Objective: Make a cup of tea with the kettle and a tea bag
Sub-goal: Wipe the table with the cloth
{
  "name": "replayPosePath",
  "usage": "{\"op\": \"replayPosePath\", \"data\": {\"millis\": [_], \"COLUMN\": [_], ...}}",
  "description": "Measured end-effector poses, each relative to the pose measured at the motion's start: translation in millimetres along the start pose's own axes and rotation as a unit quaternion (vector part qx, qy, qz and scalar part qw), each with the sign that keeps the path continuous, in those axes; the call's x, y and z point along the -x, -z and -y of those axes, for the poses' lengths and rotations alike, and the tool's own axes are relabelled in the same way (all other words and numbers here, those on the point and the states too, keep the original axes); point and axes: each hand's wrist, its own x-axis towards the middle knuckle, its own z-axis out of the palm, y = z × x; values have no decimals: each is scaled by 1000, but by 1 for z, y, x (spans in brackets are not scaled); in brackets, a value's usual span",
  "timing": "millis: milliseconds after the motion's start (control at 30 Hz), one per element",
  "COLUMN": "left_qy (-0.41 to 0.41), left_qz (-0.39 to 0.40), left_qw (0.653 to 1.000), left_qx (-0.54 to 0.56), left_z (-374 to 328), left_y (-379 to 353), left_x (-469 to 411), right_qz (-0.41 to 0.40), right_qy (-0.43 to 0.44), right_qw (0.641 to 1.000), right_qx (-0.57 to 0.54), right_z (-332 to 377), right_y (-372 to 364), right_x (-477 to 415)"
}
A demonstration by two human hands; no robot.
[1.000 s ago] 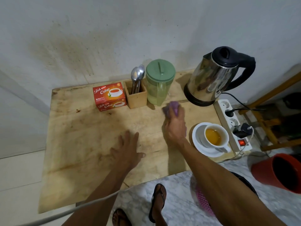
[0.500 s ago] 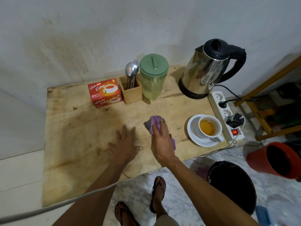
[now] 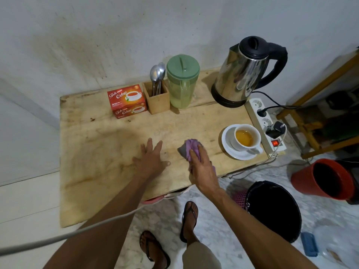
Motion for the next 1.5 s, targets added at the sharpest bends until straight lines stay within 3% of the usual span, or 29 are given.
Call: {"op": "replayPosePath", "data": {"millis": [133, 233, 400, 500, 567, 667, 800, 1033, 1233, 1300, 1400, 1500], "left_qy": [-15, -26, -28, -12, 9, 25, 8, 4, 17, 14, 12, 13], "left_qz": [-5, -23, -35, -38, -41, -39, -41, -43, -45, -45, -48, -52], "left_qw": [1000, 999, 999, 999, 999, 999, 999, 999, 999, 999, 999, 999], "left_qx": [6, 4, -23, -23, -21, 0, -15, -1, 2, 6, 8, 12], "left_z": [6, 11, 24, 46, 60, 76, 96, 102, 101, 101, 101, 102], "left_y": [4, 3, -2, 0, 2, 1, -4, -4, -9, -8, -10, -11], "left_x": [9, 14, 26, 35, 41, 48, 54, 55, 56, 56, 53, 51], "right_qz": [-93, -85, -5, -88, -117, -68, -76, -34, 61, 43, -26, -13], "right_qy": [-146, -138, -73, -157, -163, -131, -183, -75, 106, 89, -17, -25], "right_qw": [985, 987, 991, 968, 969, 988, 980, 996, 982, 974, 978, 997], "right_qx": [-23, -15, -113, -174, -145, -45, -20, -43, -141, -202, -206, -75], "right_z": [1, 19, 41, 30, 18, 14, 3, 60, 124, 126, 120, 117], "right_y": [22, 6, -7, 15, 17, 9, 3, -37, -70, -57, -43, -53], "right_x": [-9, -4, 1, -20, -38, -55, -77, -73, -57, -77, -127, -154]}}
